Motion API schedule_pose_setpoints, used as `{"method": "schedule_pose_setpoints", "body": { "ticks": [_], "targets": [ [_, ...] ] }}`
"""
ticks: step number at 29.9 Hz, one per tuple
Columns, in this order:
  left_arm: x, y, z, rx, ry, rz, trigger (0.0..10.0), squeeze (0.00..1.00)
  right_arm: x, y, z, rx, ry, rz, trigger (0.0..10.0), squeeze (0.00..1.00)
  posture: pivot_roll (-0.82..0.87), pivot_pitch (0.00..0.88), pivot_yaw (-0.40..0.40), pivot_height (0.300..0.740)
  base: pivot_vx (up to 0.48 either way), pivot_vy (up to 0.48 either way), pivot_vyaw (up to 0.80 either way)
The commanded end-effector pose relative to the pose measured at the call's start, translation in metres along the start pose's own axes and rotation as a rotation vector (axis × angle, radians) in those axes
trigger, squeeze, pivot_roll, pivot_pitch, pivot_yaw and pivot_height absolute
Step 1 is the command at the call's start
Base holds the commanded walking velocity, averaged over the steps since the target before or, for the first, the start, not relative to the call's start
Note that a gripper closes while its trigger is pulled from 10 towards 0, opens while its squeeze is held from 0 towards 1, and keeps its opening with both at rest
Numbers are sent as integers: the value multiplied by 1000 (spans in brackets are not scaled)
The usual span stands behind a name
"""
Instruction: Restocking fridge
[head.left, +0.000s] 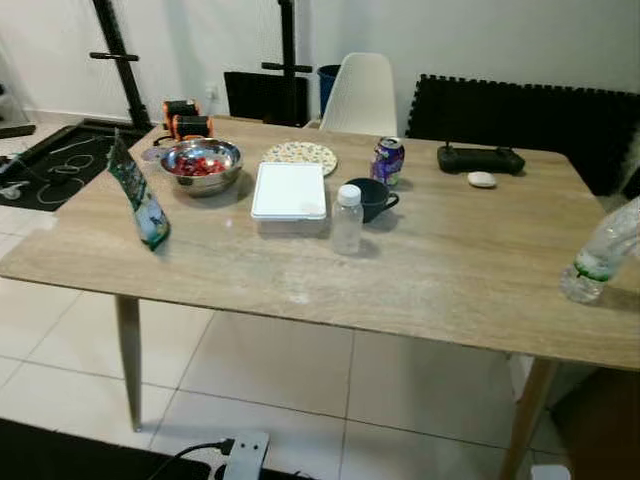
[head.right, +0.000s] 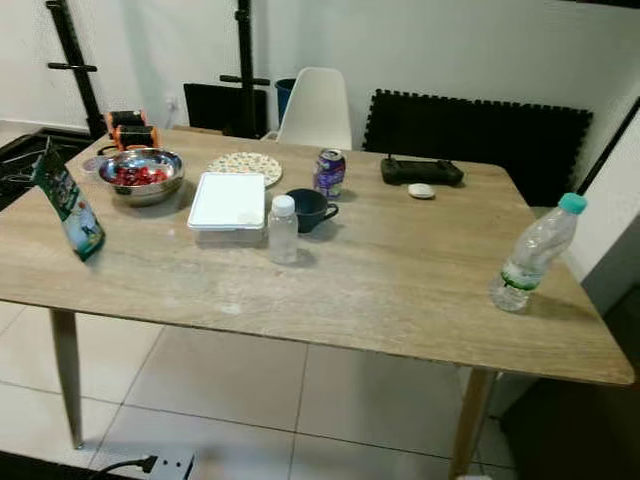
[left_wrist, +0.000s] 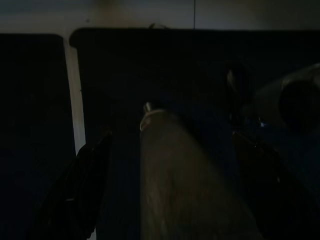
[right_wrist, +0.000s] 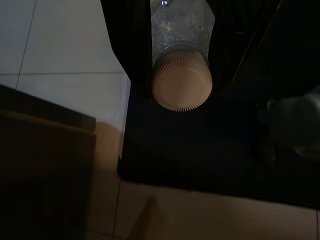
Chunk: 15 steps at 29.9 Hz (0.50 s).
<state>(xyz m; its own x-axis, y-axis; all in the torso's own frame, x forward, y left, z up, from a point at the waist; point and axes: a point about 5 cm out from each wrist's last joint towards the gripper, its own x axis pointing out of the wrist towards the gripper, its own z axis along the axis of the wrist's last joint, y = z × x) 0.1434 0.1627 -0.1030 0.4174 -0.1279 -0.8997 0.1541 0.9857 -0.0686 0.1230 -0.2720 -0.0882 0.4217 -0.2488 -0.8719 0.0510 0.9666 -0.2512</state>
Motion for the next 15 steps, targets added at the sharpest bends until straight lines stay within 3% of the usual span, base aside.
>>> {"method": "schedule_pose_setpoints", "body": {
  "ticks": [1,6,15],
  "targets": [
    [-2,0,-13,-8,38,4,10000,0,1,3,4,16,-13,6,10000,0,-54,0,-62,740,0,0,0],
    [-3,3,-18,-47,39,20,10000,0,0,5,1,17,-11,9,10000,0,-46,0,-57,740,0,0,0],
    [-3,10,-8,-5,22,31,10000,0,-4,8,-28,40,64,4,10000,0,-44,0,-55,740,0,0,0]
  ]
}}
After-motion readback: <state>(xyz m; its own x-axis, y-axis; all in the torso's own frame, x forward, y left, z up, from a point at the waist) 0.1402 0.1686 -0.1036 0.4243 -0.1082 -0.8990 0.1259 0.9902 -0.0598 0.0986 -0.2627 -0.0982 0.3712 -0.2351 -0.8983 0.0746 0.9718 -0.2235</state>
